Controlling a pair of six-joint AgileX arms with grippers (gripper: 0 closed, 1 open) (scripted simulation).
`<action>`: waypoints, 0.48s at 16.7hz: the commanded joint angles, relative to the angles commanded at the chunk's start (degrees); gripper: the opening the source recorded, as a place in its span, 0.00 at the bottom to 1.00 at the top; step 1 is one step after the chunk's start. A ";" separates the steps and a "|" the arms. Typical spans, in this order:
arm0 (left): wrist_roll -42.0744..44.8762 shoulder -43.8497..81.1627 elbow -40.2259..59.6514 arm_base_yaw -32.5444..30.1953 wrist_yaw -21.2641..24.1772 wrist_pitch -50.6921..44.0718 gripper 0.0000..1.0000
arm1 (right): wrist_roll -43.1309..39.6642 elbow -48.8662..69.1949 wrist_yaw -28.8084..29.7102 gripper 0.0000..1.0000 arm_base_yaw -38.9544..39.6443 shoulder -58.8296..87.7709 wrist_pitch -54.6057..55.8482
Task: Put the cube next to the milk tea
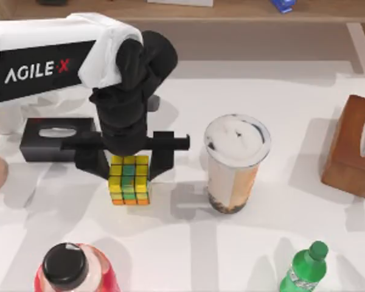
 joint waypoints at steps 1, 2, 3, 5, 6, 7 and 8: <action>0.00 0.00 0.00 0.00 0.00 0.00 0.00 | 0.00 0.00 0.00 1.00 0.00 0.00 0.00; 0.00 0.00 0.00 0.00 0.00 0.00 0.08 | 0.00 0.00 0.00 1.00 0.00 0.00 0.00; 0.00 0.00 0.00 0.00 0.00 0.00 0.15 | 0.00 0.00 0.00 1.00 0.00 0.00 0.00; 0.00 0.00 0.00 0.00 0.00 0.00 0.30 | 0.00 0.00 0.00 1.00 0.00 0.00 0.00; 0.00 0.00 0.00 0.00 0.00 0.00 0.38 | 0.00 0.00 0.00 1.00 0.00 0.00 0.00; 0.00 0.00 0.00 0.00 0.00 0.00 0.45 | 0.00 0.00 0.00 1.00 0.00 0.00 0.00; 0.00 0.00 0.00 0.00 0.00 0.00 0.53 | 0.00 0.00 0.00 1.00 0.00 0.00 0.00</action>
